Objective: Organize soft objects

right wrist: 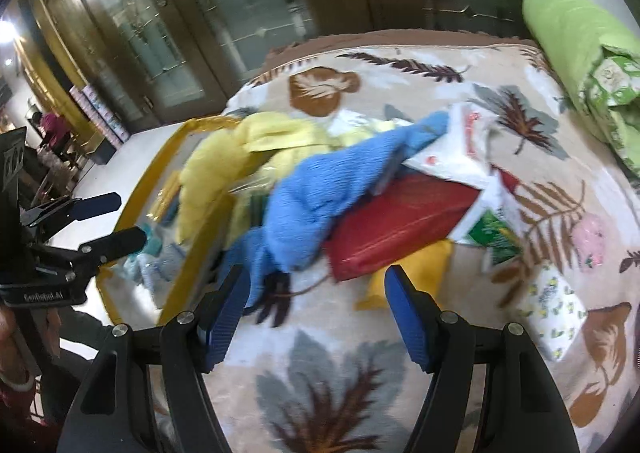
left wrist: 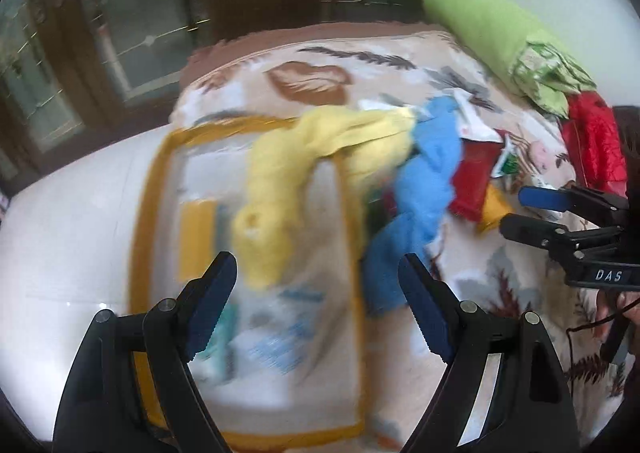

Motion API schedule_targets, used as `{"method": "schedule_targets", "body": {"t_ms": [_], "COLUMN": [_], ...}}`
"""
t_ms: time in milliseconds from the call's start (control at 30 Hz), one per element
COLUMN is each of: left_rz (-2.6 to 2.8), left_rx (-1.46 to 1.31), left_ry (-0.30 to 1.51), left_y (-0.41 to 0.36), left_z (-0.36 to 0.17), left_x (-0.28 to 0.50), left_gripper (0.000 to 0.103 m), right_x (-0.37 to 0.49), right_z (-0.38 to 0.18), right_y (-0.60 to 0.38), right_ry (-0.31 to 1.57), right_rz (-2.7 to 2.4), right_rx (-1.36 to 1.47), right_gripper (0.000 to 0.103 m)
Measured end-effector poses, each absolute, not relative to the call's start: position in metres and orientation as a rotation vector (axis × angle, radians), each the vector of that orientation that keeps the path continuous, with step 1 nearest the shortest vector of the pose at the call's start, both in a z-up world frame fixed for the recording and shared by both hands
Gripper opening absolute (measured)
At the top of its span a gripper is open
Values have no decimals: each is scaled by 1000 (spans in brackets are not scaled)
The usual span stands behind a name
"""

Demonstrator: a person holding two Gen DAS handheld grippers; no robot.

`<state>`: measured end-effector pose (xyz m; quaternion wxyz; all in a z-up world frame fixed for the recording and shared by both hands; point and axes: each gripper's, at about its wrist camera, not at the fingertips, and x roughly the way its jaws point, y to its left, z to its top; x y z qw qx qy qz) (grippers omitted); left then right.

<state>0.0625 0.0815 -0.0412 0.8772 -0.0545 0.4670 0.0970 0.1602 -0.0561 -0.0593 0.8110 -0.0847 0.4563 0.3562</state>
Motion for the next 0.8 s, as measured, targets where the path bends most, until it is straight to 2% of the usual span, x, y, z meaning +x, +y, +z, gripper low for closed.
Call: {"method": "schedule_targets", "body": {"t_ms": [233,433,800], "left_rz": [134,132,125], "left_rx": [-59,-33,-44], "left_ry": [1009,1062,1132], "left_y": [48,37,35], "left_z": [-54,-71,-97], "left_x": [119,161,196], "left_gripper": [84,84,84], "right_x": [185,208,245], "right_z": [-68,-65,-86], "right_y": [-101,-149,-122], "right_ry": [1001,1018,983], "right_rz": [643,592,633], "right_rx": [-154,42,-288], "right_gripper": [70,71,73]}}
